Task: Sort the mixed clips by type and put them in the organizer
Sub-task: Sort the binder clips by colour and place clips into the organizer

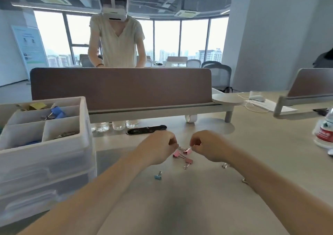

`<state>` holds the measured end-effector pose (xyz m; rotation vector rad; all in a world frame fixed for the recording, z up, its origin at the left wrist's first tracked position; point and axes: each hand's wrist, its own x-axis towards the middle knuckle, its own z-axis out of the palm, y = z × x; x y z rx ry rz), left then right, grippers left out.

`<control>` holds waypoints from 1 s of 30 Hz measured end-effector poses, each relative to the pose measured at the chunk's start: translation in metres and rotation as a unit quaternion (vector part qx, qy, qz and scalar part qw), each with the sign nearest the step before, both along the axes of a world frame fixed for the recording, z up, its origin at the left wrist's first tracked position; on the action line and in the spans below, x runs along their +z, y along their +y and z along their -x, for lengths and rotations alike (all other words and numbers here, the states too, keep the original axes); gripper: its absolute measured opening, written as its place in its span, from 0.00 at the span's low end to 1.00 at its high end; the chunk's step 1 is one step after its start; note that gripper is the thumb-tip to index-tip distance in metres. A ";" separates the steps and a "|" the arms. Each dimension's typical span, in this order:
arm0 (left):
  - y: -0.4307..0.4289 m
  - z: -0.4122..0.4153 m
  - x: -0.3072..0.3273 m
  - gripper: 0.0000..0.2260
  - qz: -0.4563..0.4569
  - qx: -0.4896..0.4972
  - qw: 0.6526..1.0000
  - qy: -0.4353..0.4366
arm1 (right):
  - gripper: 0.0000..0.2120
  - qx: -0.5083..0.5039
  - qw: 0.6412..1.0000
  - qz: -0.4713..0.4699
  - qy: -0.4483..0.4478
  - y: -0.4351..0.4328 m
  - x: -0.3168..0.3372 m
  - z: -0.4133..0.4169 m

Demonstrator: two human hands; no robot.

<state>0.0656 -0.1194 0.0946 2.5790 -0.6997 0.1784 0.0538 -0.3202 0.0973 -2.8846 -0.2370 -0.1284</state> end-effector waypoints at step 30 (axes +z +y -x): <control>-0.034 -0.098 -0.094 0.09 -0.103 0.010 0.993 0.051 | 0.07 -0.032 0.997 -0.061 0.042 -0.030 -0.084 -0.065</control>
